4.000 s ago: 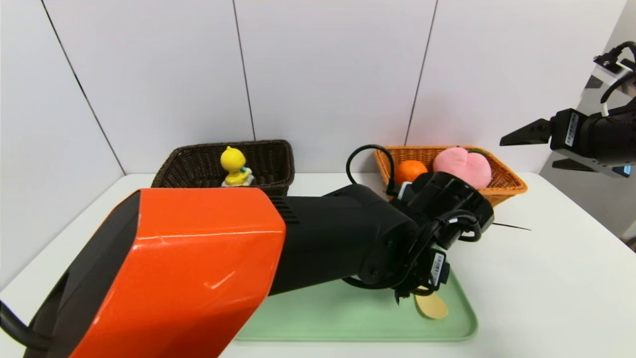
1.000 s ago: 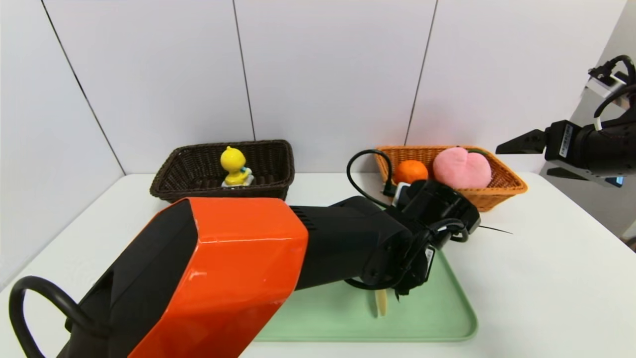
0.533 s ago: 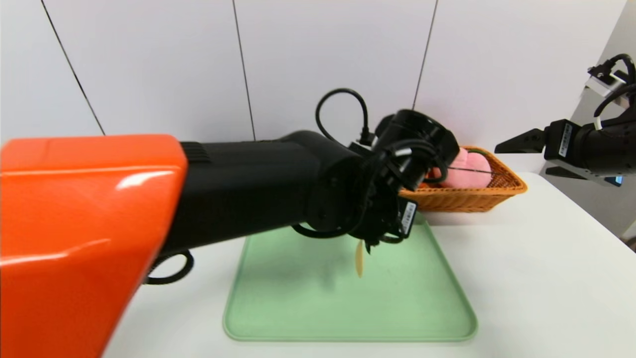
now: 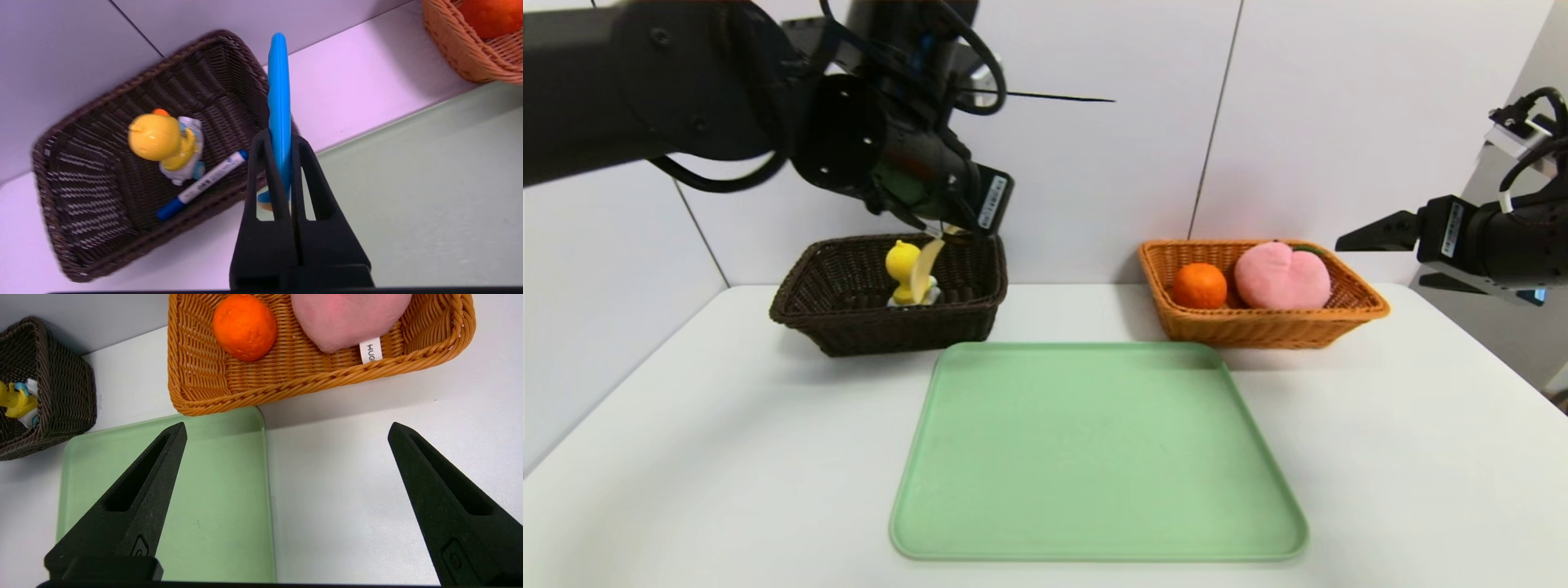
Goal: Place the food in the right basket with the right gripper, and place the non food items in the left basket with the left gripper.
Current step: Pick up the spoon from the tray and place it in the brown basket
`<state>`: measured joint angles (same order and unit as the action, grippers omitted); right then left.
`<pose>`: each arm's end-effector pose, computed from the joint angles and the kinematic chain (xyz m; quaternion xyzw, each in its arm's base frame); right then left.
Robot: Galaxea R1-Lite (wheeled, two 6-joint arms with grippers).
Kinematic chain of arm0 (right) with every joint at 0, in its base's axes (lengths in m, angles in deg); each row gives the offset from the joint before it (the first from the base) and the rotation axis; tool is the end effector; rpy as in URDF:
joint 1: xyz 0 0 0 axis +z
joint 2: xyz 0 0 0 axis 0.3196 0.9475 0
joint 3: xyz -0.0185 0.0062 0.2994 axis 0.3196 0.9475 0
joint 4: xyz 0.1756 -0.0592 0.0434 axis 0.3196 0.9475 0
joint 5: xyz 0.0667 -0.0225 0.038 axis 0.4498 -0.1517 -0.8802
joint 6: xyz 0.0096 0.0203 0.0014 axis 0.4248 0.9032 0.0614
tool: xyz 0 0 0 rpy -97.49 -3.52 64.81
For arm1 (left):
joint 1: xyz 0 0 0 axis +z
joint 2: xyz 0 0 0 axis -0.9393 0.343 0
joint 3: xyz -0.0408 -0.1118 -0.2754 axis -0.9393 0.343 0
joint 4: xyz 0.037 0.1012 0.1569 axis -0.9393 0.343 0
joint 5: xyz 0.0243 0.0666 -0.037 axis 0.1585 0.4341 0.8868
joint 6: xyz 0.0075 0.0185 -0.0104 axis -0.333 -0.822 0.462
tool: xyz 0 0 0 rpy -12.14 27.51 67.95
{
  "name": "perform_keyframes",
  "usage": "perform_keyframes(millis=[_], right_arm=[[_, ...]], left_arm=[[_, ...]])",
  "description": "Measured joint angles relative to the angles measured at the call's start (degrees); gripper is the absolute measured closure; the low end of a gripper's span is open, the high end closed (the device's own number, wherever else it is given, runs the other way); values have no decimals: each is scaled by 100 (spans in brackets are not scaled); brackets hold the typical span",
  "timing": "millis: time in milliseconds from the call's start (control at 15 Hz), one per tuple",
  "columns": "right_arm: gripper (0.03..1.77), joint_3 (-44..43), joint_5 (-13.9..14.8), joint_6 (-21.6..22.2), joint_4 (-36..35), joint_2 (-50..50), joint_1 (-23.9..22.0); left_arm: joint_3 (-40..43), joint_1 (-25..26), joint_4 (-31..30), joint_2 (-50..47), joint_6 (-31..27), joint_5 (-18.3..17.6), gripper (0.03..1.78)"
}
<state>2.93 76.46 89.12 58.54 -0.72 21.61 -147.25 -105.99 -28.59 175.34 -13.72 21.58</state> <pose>0.2496 0.0153 0.2805 0.1718 0.2879 0.0270 0.9417 0.2917 -0.2029 0.3258 0.1304 0.2034 -0.1418 0.9600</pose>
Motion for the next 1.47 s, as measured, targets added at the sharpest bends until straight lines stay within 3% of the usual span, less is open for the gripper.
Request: perform_keyframes(millis=[267,533,867,1133,1467], right_arm=[[10,7,0,-6,6,0,0],[10,10,10,-26,9,-17,0],[10,11,10,-52,11,-30,0],[10,13,10,-52,17,-30,0],[10,21,10,-41,15,-30,16]], left_arm=[[26,824,-6,-230,-1621,-1089,175],[190,1417,-6,-173,-3335,-1865,175],[703,1926,-90,87,-5324,-2113,175],[789,1982,-135,402,-5693,-2107,175],[890,1979,-523,767,-5678,-2130,175]])
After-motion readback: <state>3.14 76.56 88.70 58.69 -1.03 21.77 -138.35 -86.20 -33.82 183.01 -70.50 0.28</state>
